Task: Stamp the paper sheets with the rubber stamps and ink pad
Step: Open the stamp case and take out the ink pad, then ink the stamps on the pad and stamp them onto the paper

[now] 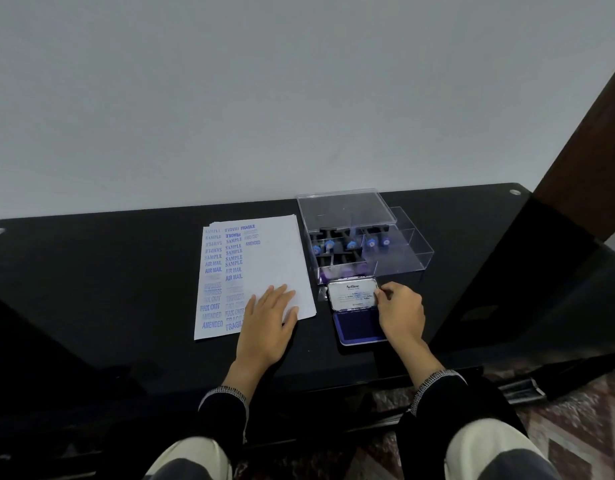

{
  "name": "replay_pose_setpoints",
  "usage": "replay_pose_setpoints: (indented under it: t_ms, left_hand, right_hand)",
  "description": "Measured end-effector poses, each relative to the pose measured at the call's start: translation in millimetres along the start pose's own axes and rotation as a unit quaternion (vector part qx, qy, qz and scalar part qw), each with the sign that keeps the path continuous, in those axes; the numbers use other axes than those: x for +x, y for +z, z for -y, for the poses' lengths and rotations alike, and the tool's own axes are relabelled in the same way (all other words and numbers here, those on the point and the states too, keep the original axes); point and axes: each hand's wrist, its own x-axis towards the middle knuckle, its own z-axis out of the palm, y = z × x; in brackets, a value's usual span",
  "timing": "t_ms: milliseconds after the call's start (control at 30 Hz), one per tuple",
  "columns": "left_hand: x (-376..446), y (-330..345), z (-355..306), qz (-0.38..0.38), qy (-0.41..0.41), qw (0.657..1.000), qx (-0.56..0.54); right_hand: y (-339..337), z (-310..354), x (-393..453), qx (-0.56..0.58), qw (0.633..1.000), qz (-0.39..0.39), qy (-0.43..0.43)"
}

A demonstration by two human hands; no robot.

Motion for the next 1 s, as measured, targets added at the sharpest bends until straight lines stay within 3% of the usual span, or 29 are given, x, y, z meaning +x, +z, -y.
replay_pose_setpoints:
  t_ms: [467,733,800,900,1000]
  left_hand:
    - [4,-2,1,0.000,-0.012,1.000,-0.018]
    - [4,-2,-2,-0.023,-0.048,0.998,-0.017]
    - [3,-1,-1,-0.022,-0.051,0.998,-0.017]
    - [3,0,0,-0.026,-0.048,0.998,-0.012]
    - [3,0,-1,-0.031,-0.046,0.998,-0.010]
  right_hand:
    - [6,6,-4,0.011,0.998,-0.055,-0.005]
    - [5,60,21,0.043,0.989,-0.098,-0.101]
    - [5,74,37,-0.014,0.992,-0.077,-0.094]
    - [4,93,56,-0.170,0.985,0.025,-0.031]
    - [6,104,64,-0.233,0.969,0.086,0.012]
